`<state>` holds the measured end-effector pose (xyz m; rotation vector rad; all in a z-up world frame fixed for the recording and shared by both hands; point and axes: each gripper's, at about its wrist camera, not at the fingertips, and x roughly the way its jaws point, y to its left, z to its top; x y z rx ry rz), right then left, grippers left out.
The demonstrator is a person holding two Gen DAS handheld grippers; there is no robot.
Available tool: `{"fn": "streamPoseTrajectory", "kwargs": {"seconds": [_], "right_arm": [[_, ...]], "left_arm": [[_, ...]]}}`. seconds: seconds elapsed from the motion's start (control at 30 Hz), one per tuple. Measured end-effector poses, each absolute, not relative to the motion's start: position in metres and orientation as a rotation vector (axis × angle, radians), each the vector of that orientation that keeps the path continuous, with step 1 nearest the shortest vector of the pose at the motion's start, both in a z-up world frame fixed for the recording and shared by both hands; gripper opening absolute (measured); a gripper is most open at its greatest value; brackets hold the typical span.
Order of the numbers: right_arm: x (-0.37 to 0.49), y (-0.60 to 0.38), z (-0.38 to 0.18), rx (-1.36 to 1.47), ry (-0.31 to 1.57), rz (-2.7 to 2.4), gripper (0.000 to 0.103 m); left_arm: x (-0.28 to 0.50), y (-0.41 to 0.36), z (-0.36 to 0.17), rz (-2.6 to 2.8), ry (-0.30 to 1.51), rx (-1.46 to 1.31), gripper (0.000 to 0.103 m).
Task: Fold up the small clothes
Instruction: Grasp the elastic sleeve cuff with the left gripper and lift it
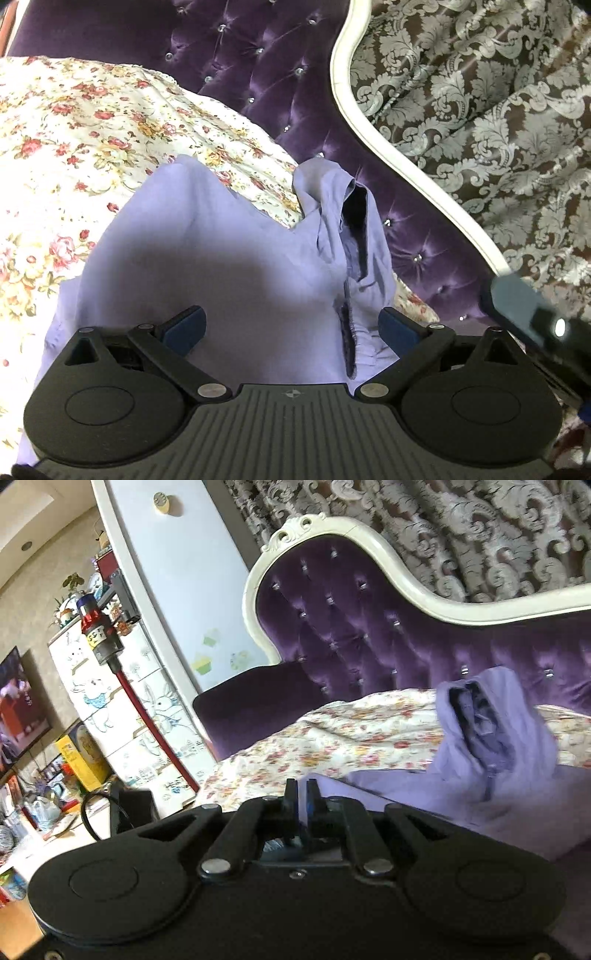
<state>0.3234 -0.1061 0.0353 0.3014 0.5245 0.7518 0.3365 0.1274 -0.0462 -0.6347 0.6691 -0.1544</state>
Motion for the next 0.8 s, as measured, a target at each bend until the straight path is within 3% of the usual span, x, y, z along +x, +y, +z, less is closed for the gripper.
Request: {"fn": "streamPoseTrajectory", "kwargs": {"seconds": [0.13, 0.23, 0.4, 0.5, 0.67, 0.8], "right_arm": [[0.31, -0.154, 0.037, 0.241, 0.47, 0.616, 0.019], [0.304, -0.195, 0.026, 0.232, 0.474, 0.519, 0.045], [0.297, -0.235, 0.004, 0.199, 0.489, 0.389, 0.047], [0.296, -0.244, -0.008, 0.247, 0.525, 0.381, 0.055], [0.307, -0.231, -0.02, 0.387, 0.543, 0.437, 0.092], [0.338, -0.205, -0.031, 0.478, 0.607, 0.41, 0.092]], "left_arm": [[0.33, 0.131, -0.041, -0.189, 0.664, -0.636, 0.102], [0.33, 0.131, -0.033, -0.237, 0.644, -0.674, 0.102], [0.348, 0.108, -0.023, -0.314, 0.68, -0.679, 0.103], [0.359, 0.088, -0.024, -0.348, 0.716, -0.687, 0.103], [0.359, 0.065, -0.029, -0.37, 0.744, -0.649, 0.103], [0.356, 0.062, -0.032, -0.37, 0.764, -0.629, 0.103]]}}
